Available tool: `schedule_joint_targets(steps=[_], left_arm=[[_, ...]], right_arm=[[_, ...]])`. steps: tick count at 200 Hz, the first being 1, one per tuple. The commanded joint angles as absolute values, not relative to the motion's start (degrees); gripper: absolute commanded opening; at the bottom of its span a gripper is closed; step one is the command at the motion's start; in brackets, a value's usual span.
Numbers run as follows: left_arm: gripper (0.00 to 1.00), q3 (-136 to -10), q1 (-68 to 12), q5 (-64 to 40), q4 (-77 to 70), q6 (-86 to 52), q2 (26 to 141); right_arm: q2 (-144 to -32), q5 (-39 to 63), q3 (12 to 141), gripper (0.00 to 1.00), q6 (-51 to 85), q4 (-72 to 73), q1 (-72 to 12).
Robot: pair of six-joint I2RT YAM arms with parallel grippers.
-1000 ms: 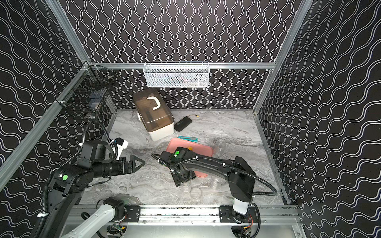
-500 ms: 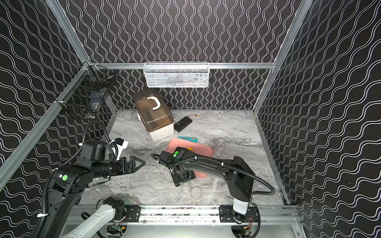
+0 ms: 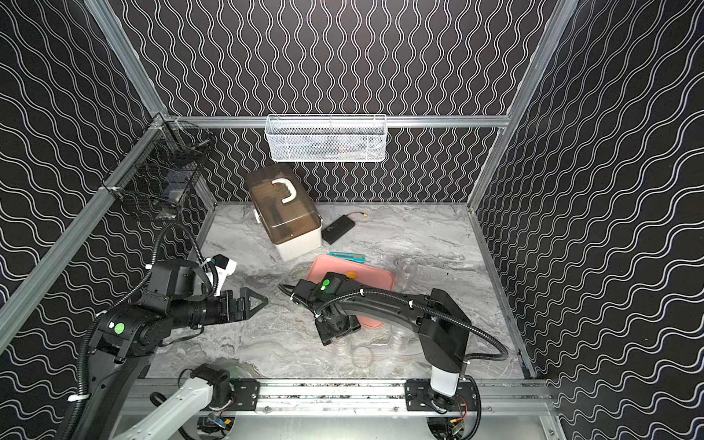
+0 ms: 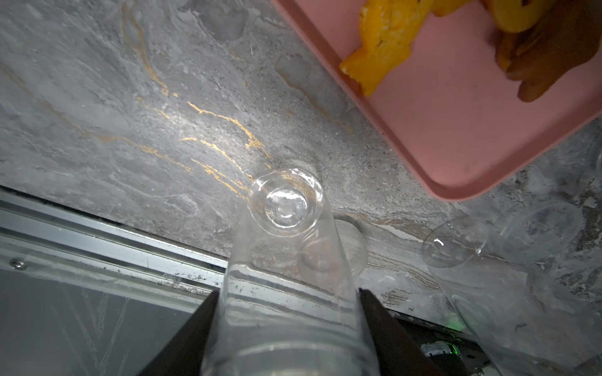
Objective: Pour the cookies out of the jar
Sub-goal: Place the jar at the center of the board.
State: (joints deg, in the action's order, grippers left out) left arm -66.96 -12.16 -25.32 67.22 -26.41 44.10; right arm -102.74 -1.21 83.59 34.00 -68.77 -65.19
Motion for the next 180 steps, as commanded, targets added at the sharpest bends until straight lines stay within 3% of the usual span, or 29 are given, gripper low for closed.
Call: schedule_joint_targets(steps=[1, 53, 99, 121, 180], left_arm=[[0.99, -67.6, -12.0, -25.0, 67.8, -25.1, 44.2], [0.99, -67.5, -12.0, -25.0, 67.7, -25.0, 44.2], [0.99, -67.5, -12.0, -25.0, 67.8, -25.0, 44.1], [0.99, -67.6, -12.0, -25.2, 67.8, -25.1, 44.2], [0.99, -67.7, -12.0, -25.2, 67.5, -25.1, 44.3]], right_arm=[[-103.1, -0.9, 83.4, 0.67, 33.9, -68.8, -65.2], [-102.9, -0.8, 83.3, 0.71, 34.0, -68.8, -65.2], [-102.5, -1.4, 83.4, 0.87, 34.3, -69.2, -65.2], [-102.3, -1.6, 83.5, 1.00, 34.4, -69.3, -65.2], [-101.7, -2.0, 84.1, 1.00, 34.5, -69.8, -65.2]])
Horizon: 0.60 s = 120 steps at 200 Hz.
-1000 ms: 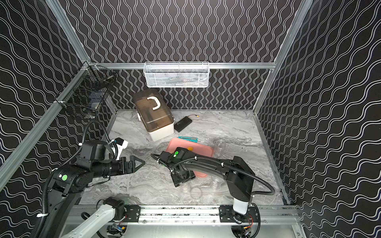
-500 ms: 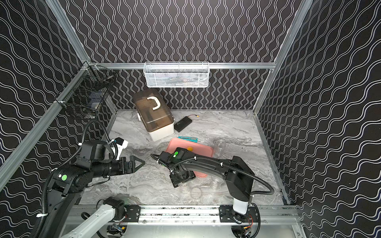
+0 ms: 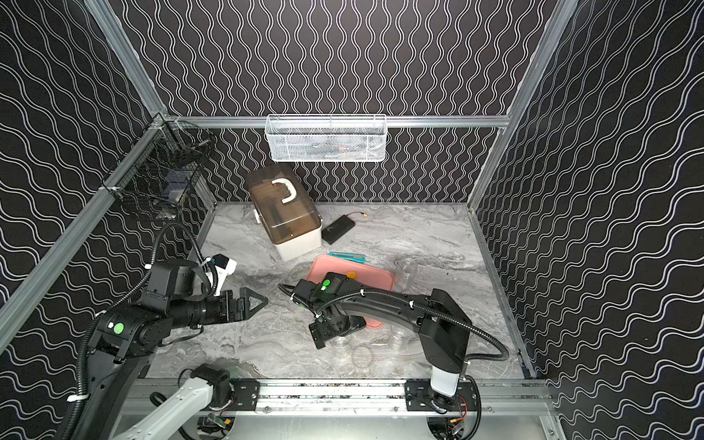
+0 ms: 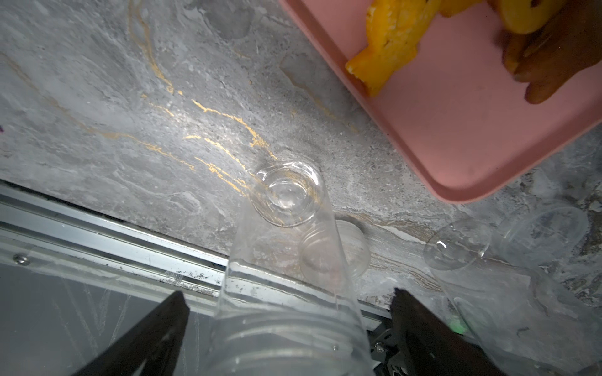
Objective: Pour the cookies out of the jar
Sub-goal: Place the jar at the center of the board.
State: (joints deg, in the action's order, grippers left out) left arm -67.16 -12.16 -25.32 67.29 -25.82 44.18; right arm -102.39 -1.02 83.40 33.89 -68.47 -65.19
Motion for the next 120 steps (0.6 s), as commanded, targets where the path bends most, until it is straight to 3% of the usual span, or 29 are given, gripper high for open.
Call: schedule_joint_targets(steps=[1, 120], left_arm=[[0.99, -67.7, -12.0, -25.2, 67.5, -25.1, 44.3], [0.99, -68.8, -12.0, -26.3, 67.4, -25.7, 44.0]], right_arm=[[-101.7, -2.0, 84.1, 1.00, 34.5, -69.8, -65.2], [-96.8, -1.6, 89.9, 1.00, 34.9, -72.0, -65.1]])
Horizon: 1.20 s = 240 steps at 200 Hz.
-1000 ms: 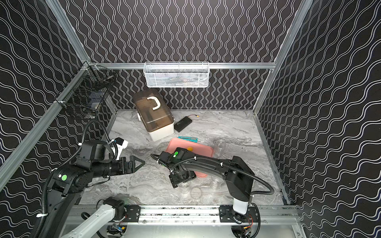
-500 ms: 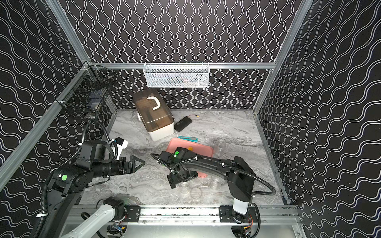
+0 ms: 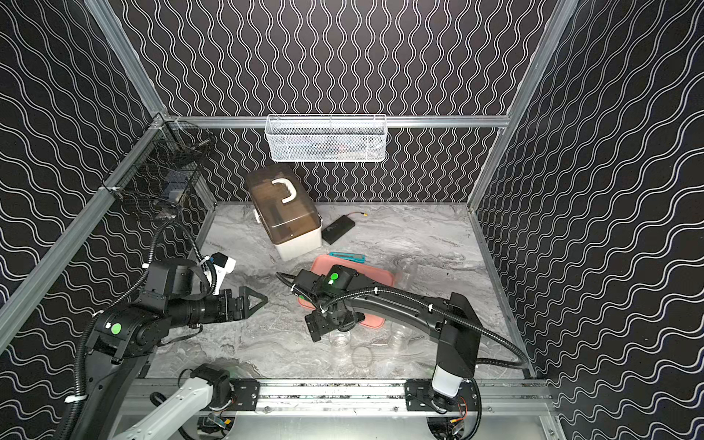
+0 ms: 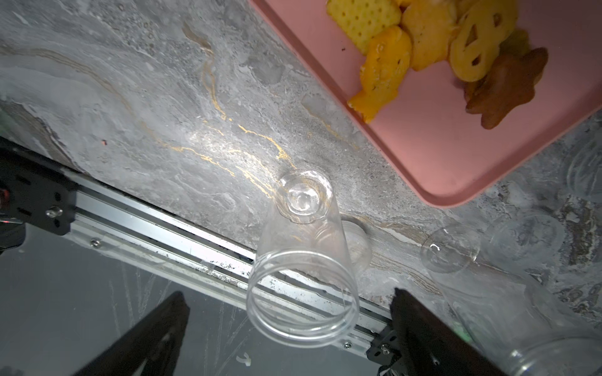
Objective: Pour the cookies out of the jar
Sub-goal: Place the jar at the center of the board, then reset both arms
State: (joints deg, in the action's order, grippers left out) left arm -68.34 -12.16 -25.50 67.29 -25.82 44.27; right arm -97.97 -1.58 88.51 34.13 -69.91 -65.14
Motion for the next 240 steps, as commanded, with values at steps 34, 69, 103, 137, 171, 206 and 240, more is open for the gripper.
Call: schedule_joint_targets(steps=[34, 69, 103, 137, 171, 206, 240], left_arm=[[0.99, -69.2, -12.0, -26.6, 67.3, -25.9, 43.9], [0.99, -69.4, -12.0, -26.9, 67.3, -26.0, 43.8], [0.99, -69.7, -12.0, -27.1, 67.2, -26.1, 44.0], [0.99, -70.1, -12.0, -27.2, 66.9, -26.0, 44.4], [0.99, -70.2, -12.0, -27.3, 66.3, -26.1, 44.9], [0.99, -70.3, -12.0, -27.4, 65.9, -26.1, 45.4], [0.99, -70.8, -12.0, -26.1, 66.0, -25.9, 46.2]], right_arm=[[-95.0, -2.3, 92.0, 1.00, 34.7, -73.5, -64.4], [-91.8, -2.5, 93.8, 1.00, 33.9, -74.5, -62.6], [-87.0, -2.5, 94.7, 1.00, 32.6, -74.6, -58.4], [-80.9, -1.6, 95.0, 1.00, 31.0, -73.9, -51.5], [-76.9, -1.7, 96.4, 1.00, 29.1, -74.2, -45.1], [-73.7, -1.1, 95.2, 1.00, 27.3, -72.1, -38.7], [-70.9, -0.5, 92.5, 1.00, 27.0, -68.4, -33.3]])
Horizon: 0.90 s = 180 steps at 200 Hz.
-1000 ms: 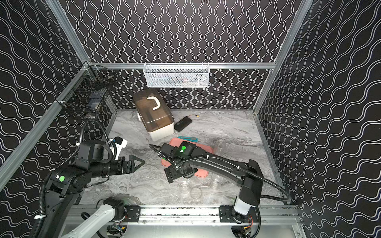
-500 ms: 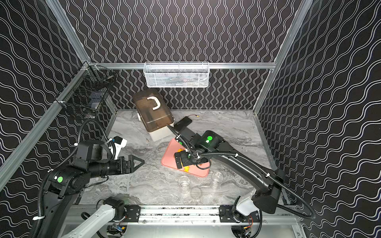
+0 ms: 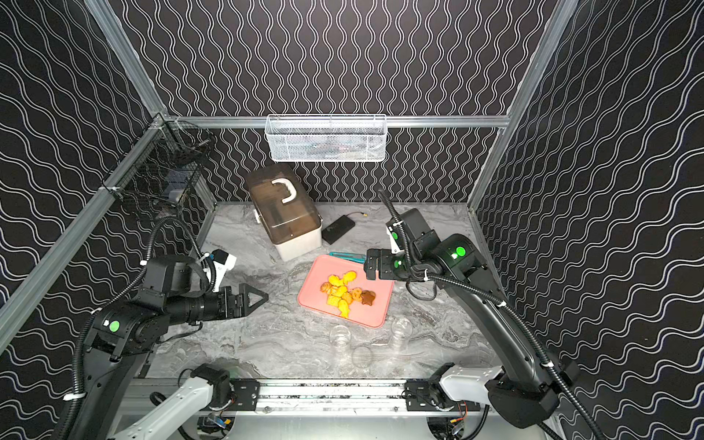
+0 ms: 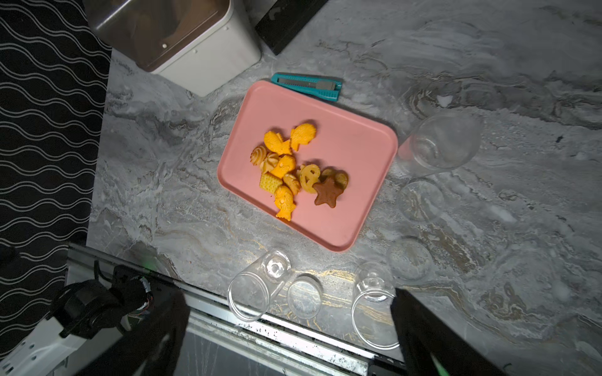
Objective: Pour the cookies out of the jar
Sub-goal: Reset both arms
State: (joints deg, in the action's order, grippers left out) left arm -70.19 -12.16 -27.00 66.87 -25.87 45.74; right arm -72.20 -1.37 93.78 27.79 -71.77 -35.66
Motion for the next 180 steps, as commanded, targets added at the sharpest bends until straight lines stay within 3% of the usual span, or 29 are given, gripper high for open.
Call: schedule_joint_targets(steps=[1, 83, 144, 180], left_arm=[[0.99, -70.8, -12.0, -26.1, 66.0, -25.9, 46.3], [0.99, -72.6, -12.0, -24.8, 62.4, -25.8, 53.9], [0.99, -77.8, -12.0, -12.4, 60.7, -27.2, 59.4], [0.99, -77.2, -12.0, -6.2, 58.0, -26.4, 61.2]], right_arm=[[-70.8, -0.5, 92.3, 1.00, 27.0, -68.3, -33.2], [-71.3, 5.3, 84.1, 1.00, 28.4, -55.1, -16.7], [-67.2, 8.6, 73.9, 1.00, 27.3, -32.8, -7.5], [-65.0, 4.9, 69.7, 1.00, 19.9, -22.4, -4.8]])
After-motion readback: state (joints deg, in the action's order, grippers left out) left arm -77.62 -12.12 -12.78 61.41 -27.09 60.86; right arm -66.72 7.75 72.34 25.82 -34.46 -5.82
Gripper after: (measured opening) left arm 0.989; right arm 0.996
